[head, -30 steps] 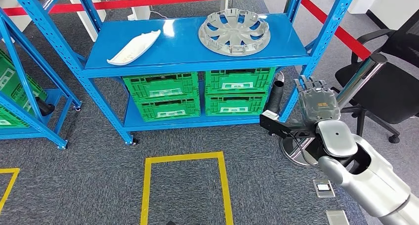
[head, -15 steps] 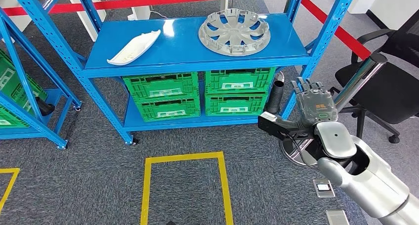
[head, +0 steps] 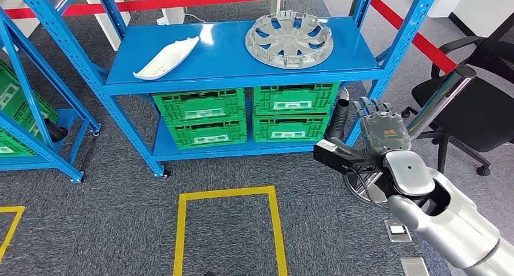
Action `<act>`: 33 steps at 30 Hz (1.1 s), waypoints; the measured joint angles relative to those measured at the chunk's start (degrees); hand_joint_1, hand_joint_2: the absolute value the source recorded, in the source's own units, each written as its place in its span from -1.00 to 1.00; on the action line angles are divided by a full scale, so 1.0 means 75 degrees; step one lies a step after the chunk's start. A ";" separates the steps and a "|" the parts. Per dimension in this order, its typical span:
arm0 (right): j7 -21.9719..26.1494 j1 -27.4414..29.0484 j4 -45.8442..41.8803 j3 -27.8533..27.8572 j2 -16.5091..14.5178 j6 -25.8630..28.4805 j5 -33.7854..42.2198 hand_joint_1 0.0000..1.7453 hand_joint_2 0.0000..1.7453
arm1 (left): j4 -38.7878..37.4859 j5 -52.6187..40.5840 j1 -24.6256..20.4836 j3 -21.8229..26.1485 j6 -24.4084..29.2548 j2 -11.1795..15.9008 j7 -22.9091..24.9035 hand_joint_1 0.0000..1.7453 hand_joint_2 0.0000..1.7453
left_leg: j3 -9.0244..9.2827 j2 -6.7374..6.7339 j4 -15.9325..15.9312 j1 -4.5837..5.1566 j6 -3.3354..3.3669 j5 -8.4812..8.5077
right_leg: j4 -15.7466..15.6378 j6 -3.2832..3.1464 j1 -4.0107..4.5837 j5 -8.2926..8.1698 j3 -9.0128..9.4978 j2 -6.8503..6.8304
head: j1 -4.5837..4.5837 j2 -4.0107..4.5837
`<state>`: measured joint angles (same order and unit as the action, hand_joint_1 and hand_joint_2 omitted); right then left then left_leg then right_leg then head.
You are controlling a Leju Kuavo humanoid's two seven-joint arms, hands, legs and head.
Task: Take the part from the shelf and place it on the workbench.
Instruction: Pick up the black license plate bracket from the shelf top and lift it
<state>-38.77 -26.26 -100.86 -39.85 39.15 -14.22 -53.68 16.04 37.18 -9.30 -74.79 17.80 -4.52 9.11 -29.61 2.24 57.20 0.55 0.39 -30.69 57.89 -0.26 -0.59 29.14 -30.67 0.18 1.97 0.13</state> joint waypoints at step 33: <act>0.0000 -0.0033 0.0023 -0.0096 0.0020 0.0053 0.0343 -1.00 -1.00 | -0.0009 -0.0032 0.0029 0.0058 -0.0132 -0.0021 -0.0050 -1.00 -1.00 | -0.0027 -0.0002 -0.0009 -0.0016 -0.0004 0.0032 | -0.0016 0.0020 0.0017 -0.0029 -0.0010 -0.0005 | 0.0003 0.0000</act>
<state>-38.77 -26.51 -100.69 -40.57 39.30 -13.82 -51.11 15.98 36.94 -9.08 -74.36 16.81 -4.68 8.74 -29.81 2.23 57.14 0.43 0.36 -30.45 57.77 -0.11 -0.45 28.93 -30.75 0.14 1.99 0.13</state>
